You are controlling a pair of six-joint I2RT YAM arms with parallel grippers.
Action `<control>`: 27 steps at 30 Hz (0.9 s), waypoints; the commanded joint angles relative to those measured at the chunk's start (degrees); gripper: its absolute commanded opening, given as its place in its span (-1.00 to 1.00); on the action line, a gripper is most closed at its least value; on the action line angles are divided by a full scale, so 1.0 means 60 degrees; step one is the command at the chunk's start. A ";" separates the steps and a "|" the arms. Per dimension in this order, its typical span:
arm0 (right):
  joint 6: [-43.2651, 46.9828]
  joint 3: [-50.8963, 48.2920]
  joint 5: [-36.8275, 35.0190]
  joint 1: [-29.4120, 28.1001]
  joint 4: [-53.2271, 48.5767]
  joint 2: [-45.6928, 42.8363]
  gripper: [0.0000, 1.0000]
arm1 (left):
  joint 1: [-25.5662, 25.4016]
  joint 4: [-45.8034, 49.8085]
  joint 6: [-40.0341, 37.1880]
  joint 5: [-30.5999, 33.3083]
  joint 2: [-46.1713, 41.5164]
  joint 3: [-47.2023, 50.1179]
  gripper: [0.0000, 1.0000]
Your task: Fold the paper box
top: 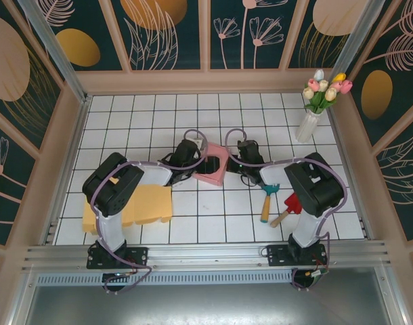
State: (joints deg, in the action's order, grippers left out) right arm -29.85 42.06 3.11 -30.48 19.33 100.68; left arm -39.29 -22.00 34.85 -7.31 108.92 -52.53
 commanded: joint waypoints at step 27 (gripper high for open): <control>-0.0905 -0.2614 0.1113 -0.1023 0.0651 -0.2158 -1.00 | -0.0274 0.0024 0.0956 0.0498 -0.1329 0.1651 0.83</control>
State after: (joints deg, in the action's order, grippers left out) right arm -33.80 25.26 6.79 -35.59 20.40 86.00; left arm -40.93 -19.73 39.44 -2.17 100.18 -43.40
